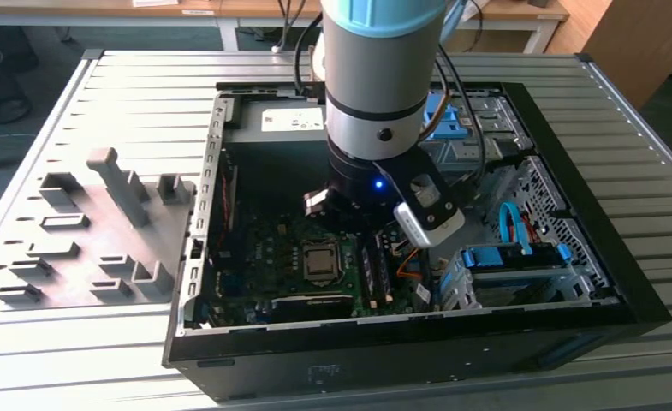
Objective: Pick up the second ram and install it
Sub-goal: 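Insert the second ram into the second slot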
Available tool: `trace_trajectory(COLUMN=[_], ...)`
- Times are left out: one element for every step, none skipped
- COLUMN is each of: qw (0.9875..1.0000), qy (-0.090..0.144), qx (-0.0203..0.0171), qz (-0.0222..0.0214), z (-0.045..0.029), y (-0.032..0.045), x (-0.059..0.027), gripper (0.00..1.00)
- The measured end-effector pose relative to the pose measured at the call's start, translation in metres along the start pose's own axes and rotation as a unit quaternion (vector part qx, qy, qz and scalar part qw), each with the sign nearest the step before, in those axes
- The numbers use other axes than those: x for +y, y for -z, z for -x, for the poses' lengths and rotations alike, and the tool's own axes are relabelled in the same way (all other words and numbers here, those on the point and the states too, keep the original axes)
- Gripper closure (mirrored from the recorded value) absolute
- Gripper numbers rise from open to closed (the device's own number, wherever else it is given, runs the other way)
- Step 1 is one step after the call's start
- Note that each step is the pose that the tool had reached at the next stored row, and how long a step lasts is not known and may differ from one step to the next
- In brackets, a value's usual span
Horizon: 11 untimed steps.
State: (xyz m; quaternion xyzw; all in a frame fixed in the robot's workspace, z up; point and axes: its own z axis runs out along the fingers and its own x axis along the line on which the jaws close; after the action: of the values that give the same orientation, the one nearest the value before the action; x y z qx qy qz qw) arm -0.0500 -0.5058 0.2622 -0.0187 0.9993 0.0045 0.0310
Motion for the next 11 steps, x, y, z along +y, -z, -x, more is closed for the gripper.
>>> trace_trajectory(qw=[1.0,1.0,1.0,1.0,1.0,1.0,1.0,1.0,1.0,1.0,1.0], qy=[0.0,0.0,0.0,0.0,0.0,0.0,0.0,0.0,0.0,0.0,0.0], qx=[0.0,0.0,0.0,0.0,-0.0001,0.0,0.0,0.0,-0.0001,0.0,-0.0001], qz=[0.0001,0.0001,0.0,0.0001,0.0001,0.0001,0.0,0.0,0.0,0.0,0.0001], z=[0.0,0.0,-0.0001,-0.0001,-0.0001,-0.0001,-0.0001,-0.0001,-0.0001,-0.0001,-0.0001], y=[-0.0003,-0.0005,-0.0008,-0.0011,-0.0015,-0.0018,-0.0022,-0.0026,-0.0032,-0.0039,-0.0049], x=[0.0,0.0,0.0,0.0,0.0001,0.0002,0.0004,0.0006,0.001,0.0013,0.0015], gripper=[0.86,0.86,0.86,0.86,0.86,0.86,0.86,0.86,0.86,0.86,0.86])
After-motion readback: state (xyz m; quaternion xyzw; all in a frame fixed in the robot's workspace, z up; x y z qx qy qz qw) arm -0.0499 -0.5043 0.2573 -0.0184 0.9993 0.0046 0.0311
